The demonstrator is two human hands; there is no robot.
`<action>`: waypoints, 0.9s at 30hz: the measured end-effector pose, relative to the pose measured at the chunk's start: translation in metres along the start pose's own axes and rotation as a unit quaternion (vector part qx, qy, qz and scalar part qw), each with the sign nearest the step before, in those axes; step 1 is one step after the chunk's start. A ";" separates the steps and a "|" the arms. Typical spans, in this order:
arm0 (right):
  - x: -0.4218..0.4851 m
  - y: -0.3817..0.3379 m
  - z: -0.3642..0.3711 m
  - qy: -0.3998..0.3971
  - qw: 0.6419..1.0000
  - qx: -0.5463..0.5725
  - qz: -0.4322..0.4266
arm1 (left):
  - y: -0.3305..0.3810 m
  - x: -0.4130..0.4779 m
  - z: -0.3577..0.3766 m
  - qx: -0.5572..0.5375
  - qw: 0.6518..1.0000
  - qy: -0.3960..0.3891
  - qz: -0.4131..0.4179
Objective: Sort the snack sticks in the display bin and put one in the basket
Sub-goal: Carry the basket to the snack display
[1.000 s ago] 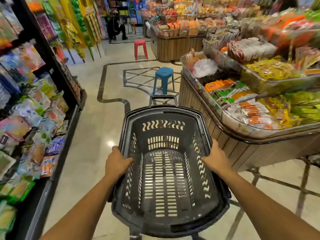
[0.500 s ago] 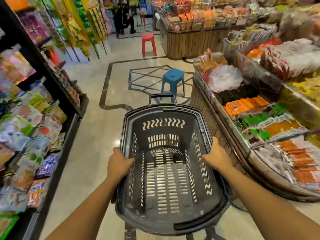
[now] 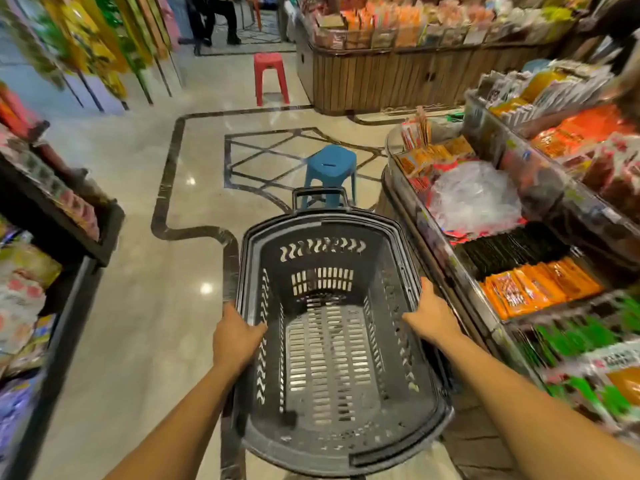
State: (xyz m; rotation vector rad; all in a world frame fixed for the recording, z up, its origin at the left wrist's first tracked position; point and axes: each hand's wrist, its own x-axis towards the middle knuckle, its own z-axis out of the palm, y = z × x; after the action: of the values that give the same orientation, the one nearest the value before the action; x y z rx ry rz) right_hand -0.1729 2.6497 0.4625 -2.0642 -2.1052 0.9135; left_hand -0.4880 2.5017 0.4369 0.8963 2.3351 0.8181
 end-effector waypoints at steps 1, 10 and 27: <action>0.021 -0.009 -0.002 -0.001 1.000 -0.002 0.006 | 0.008 0.023 0.004 0.003 1.000 -0.003 0.000; 0.207 -0.049 -0.002 -0.031 0.999 0.020 0.040 | 0.067 0.205 0.059 0.025 0.999 -0.021 -0.009; 0.588 0.001 0.124 -0.136 0.982 0.000 0.127 | 0.060 0.475 0.304 0.059 0.987 -0.064 -0.134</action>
State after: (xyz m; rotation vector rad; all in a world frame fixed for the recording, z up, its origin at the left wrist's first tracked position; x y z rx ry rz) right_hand -0.2873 3.1502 0.1492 -2.3662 -1.9821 1.2982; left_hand -0.5831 2.9849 0.1560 0.6399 2.3422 0.5020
